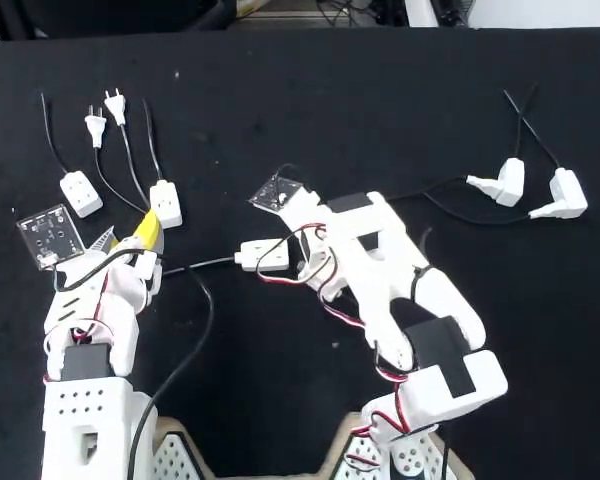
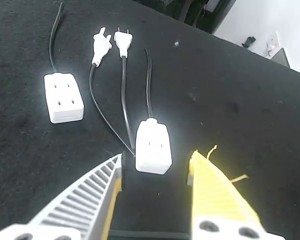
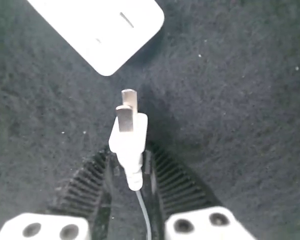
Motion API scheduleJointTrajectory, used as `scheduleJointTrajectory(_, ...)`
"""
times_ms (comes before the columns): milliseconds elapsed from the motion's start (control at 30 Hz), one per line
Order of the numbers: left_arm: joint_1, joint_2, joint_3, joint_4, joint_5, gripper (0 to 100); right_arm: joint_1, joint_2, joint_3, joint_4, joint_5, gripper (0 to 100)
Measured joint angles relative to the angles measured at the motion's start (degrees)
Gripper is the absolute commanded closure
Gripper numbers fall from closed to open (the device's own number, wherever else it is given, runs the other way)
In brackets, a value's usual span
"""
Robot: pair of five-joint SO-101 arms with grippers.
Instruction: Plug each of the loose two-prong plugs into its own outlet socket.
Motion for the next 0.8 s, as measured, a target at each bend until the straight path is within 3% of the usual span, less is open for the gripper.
scheduleJointTrajectory(100, 0.0, 0.0, 0.0, 0.0, 0.0, 78, 0.0, 0.0, 0.0, 0.0, 0.0, 82.6)
scheduleJointTrajectory(300, 0.0, 0.0, 0.0, 0.0, 0.0, 78, -0.9, 0.0, 0.0, 0.0, -0.6, 91.0)
scheduleJointTrajectory(800, 0.0, 0.0, 0.0, 0.0, 0.0, 78, -1.2, 0.0, 0.0, -0.6, -3.5, 98.8)
